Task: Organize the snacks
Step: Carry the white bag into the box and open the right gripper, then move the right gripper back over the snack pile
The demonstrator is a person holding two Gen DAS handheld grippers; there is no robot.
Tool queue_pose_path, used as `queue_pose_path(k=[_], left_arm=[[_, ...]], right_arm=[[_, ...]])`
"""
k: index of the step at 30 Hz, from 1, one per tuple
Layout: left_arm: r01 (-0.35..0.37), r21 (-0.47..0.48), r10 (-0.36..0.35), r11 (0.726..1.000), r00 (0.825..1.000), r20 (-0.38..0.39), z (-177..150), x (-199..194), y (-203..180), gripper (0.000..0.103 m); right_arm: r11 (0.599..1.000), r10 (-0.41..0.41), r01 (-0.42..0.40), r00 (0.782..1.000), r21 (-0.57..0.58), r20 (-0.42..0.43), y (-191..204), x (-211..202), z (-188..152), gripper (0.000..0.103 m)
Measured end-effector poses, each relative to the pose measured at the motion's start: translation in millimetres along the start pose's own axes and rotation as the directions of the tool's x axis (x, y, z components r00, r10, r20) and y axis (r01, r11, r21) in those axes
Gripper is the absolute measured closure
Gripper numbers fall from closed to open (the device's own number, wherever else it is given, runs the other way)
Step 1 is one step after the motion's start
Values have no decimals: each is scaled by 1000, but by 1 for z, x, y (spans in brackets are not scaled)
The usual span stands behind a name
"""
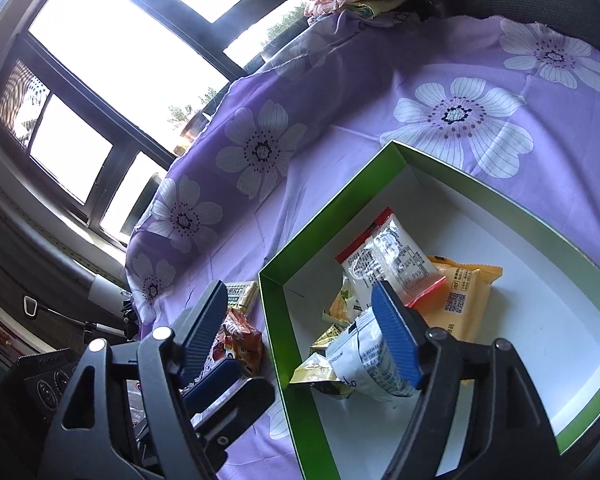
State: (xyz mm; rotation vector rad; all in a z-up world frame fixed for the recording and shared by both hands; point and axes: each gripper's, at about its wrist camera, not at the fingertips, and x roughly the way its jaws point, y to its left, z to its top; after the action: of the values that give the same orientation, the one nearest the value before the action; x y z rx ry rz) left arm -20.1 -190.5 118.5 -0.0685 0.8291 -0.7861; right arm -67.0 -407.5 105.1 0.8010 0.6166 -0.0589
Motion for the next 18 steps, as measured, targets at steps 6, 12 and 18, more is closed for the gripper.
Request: queue_pose_path(k=[6,12,18], left_arm=[[-141,-68,144,988,989,36,-9,-45,45,28],[-295,-168,305,941,952,36,-34,-75,102,27],[-337,-319,359,886,933,11,-53,-79,155,27]], right_arm=[[996,-30,34,999,-83,45,19,2,-4,15],[985,-24,30,999,-173,36,42,14,-14,12],[965,-42,45,999,-259,17,60,29,-28,11]])
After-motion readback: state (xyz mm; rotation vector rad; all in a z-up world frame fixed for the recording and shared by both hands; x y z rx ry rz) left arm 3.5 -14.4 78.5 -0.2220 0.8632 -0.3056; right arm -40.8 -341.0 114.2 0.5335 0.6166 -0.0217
